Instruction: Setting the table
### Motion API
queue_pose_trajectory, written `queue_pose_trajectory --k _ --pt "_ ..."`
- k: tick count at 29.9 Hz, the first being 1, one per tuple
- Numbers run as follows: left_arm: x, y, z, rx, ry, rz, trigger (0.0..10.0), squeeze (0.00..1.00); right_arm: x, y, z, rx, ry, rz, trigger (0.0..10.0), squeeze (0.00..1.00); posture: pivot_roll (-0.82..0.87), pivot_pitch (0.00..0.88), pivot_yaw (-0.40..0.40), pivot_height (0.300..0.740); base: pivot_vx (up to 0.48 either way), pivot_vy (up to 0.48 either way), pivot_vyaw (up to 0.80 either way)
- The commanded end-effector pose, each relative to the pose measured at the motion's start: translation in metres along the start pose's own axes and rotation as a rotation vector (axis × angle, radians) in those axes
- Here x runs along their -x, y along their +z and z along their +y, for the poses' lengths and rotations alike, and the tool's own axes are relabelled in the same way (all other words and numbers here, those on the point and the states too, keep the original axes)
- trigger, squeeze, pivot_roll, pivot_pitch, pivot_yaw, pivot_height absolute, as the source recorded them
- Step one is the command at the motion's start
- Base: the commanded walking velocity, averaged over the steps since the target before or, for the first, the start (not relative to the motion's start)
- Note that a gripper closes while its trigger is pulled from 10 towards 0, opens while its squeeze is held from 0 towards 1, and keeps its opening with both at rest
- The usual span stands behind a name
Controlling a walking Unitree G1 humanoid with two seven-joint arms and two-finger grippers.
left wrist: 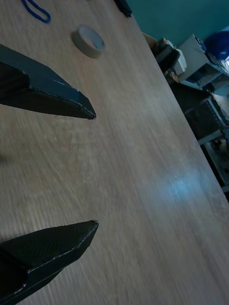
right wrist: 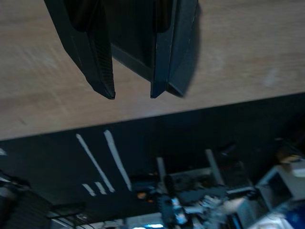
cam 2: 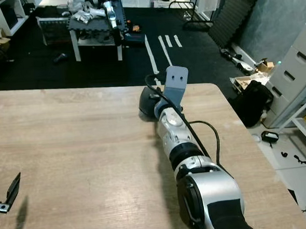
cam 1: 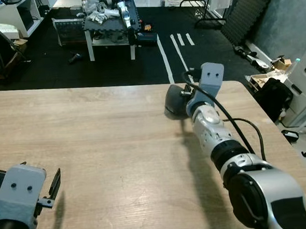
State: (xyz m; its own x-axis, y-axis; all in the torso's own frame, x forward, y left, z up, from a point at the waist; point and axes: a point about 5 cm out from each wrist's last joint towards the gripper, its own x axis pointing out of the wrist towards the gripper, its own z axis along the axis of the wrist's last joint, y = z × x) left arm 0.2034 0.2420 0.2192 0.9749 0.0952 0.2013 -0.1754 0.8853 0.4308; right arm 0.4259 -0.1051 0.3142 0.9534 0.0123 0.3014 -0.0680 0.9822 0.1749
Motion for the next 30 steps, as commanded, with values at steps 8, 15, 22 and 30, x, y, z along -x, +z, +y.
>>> queue_pose_trajectory --k 8,15,22,30 --pt "0.008 -0.001 -0.005 0.025 -0.019 0.045 10.0 0.00 0.001 -0.011 0.015 0.088 0.081 0.095 10.0 0.00 0.32 0.317 -0.002 0.740 0.000 0.000 0.00" --pt "0.010 -0.001 -0.005 0.027 -0.018 0.057 10.0 0.00 0.003 -0.020 0.020 0.168 0.137 0.155 10.0 0.00 0.32 0.318 -0.002 0.740 0.000 0.000 0.00" --pt "0.010 -0.003 -0.007 0.035 -0.024 0.070 10.0 0.00 0.002 -0.014 0.012 0.236 0.238 0.166 10.0 0.00 0.29 0.319 0.000 0.740 0.000 0.000 0.00" --pt "0.006 -0.003 -0.009 0.045 -0.029 0.069 10.0 0.00 -0.004 0.013 0.013 0.178 0.306 0.047 10.0 0.00 0.29 0.316 0.006 0.740 0.000 0.000 0.00"
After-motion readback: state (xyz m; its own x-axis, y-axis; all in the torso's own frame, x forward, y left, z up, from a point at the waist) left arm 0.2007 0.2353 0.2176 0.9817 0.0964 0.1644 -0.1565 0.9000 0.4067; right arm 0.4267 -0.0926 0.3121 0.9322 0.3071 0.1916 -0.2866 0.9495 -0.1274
